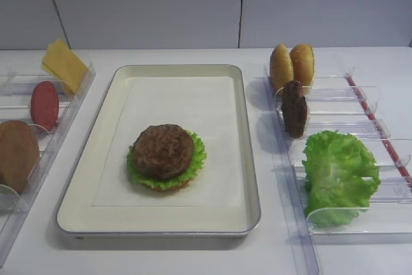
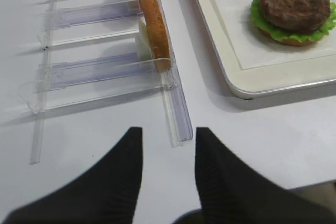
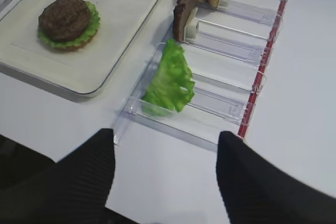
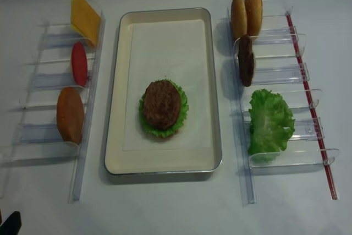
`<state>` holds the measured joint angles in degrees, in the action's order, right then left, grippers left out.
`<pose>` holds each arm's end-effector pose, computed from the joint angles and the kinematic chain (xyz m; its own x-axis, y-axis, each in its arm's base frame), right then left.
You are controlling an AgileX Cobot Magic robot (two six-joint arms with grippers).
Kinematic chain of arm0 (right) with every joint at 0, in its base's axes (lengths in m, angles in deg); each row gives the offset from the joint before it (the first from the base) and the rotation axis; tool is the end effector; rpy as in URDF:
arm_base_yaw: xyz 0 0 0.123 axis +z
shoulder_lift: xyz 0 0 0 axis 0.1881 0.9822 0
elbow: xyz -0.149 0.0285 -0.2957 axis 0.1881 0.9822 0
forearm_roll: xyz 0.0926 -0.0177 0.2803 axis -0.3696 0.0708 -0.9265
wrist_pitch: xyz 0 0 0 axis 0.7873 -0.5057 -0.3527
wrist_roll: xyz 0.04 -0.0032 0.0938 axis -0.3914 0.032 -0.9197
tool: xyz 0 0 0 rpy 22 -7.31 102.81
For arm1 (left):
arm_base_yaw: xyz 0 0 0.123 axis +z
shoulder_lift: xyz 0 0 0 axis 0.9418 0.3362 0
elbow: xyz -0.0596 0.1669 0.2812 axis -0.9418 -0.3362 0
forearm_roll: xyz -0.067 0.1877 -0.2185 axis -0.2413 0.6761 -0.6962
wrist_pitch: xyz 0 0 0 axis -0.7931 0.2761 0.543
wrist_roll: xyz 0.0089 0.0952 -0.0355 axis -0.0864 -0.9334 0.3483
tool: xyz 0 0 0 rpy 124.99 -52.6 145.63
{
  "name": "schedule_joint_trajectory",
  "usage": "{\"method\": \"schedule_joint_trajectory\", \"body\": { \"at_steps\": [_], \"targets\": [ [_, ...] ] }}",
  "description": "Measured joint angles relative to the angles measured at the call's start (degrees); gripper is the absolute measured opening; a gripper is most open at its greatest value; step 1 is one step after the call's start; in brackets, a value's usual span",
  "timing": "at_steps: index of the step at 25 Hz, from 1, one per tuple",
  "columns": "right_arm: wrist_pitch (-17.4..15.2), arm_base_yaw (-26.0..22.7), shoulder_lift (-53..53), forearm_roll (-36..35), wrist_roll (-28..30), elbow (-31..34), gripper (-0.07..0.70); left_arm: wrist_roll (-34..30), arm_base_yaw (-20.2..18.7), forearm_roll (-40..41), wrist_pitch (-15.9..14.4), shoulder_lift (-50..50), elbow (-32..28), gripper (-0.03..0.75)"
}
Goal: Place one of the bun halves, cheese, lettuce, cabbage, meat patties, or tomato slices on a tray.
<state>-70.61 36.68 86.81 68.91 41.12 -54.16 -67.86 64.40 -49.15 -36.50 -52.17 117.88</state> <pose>0.0061 0.0042 0.3804 -0.5836 -0.2035 -0.7861 -0.4034 0.9128 0.0632 -0.0120 0.0013 0.2794 -0.5529 0.0646 -0.8308 0.1076 0.9942 0.0058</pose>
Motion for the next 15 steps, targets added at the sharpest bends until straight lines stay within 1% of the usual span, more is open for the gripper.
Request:
{"method": "schedule_joint_trajectory", "body": {
  "at_steps": [3,5,7,10,12,15],
  "targets": [
    [-0.02,-0.11,-5.57,0.69,0.5,4.35,0.421,0.0,0.0,0.0,0.0,0.0,0.0,0.232],
    [-0.16,-1.46,-8.73,0.69,0.68,7.32,0.418,0.0,0.0,0.0,0.0,0.0,0.0,0.232],
    [0.1,-3.95,-11.38,0.69,2.09,10.47,0.414,0.0,0.0,0.0,0.0,0.0,0.0,0.232],
    [1.77,-8.34,-15.31,-0.13,5.48,14.34,0.407,0.0,0.0,0.0,0.0,0.0,0.0,0.232],
    [3.26,-11.36,-17.3,-0.98,6.34,16.4,0.405,0.0,0.0,0.0,0.0,0.0,0.0,0.232],
    [5.07,-15.36,-18.26,-2.28,6.6,17.79,0.404,0.0,0.0,0.0,0.0,0.0,0.0,0.232]
  ]
}}
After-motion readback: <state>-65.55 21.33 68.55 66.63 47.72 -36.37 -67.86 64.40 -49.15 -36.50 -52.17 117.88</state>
